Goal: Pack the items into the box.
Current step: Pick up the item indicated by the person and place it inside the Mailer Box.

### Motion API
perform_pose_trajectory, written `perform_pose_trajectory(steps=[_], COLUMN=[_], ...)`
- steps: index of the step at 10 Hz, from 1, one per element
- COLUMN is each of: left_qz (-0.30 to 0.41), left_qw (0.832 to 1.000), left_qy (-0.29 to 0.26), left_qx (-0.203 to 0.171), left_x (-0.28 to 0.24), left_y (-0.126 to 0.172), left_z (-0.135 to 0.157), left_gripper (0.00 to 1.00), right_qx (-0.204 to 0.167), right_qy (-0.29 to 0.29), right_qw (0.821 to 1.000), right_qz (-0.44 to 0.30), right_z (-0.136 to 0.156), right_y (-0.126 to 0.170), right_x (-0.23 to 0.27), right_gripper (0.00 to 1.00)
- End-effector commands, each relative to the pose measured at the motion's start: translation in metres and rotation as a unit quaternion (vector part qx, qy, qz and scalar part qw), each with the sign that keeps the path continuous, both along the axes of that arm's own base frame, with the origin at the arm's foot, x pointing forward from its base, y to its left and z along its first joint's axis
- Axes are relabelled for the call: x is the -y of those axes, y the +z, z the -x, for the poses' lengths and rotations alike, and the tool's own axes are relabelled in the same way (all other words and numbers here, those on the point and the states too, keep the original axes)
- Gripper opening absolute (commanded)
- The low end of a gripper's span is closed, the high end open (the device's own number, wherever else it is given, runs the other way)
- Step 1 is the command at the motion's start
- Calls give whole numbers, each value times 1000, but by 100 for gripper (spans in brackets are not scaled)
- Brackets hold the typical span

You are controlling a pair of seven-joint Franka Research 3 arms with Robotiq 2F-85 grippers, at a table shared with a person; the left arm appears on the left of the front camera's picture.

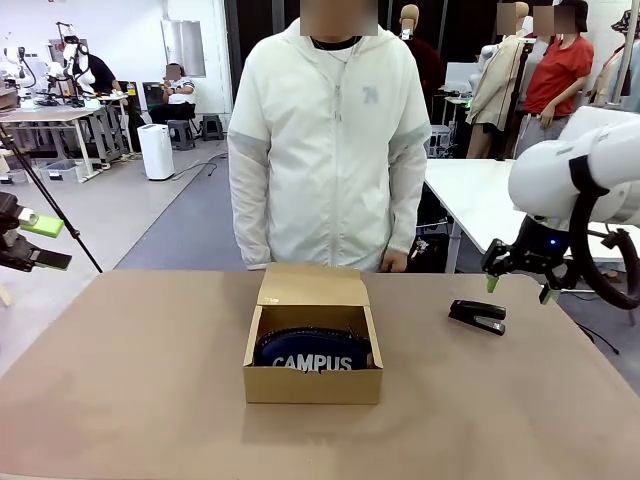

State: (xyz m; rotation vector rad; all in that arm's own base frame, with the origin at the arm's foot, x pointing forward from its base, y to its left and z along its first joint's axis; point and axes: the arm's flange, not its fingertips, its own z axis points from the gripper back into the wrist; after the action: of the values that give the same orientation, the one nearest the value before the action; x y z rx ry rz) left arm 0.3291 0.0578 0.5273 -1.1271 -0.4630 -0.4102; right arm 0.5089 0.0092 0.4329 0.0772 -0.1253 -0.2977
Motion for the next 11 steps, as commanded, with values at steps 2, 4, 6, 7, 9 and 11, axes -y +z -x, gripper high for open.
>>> perform_pose_trajectory(steps=[2, 4, 6, 7, 9, 11], left_qz=[-1, -1, -1, -1, -1, -1], left_qw=[1000, 1000, 1000, 1000, 1000, 1000], left_qy=[-9, -9, -9, -9, -9, -9], left_qx=[7, 7, 7, 7, 7, 7], left_x=[-3, -3, -3, -3, -3, -3], left_y=[-1, -1, -1, -1, -1, -1], left_z=[1, 1, 1, 1, 1, 1], left_gripper=[100, 100, 100, 100, 100, 100], right_qx=[-50, -65, -89, -89, -81, -81], right_qy=[14, 10, -8, -7, 14, 14], right_qw=[996, 995, 994, 994, 995, 995], right_qz=[73, 71, 64, 63, 61, 61], right_z=[-83, -118, -147, -153, -140, -140], right_y=[-21, -44, -76, -85, -88, -88], right_x=[-7, -11, -19, -22, -18, -18], right_gripper=[100, 100, 100, 100, 100, 100])
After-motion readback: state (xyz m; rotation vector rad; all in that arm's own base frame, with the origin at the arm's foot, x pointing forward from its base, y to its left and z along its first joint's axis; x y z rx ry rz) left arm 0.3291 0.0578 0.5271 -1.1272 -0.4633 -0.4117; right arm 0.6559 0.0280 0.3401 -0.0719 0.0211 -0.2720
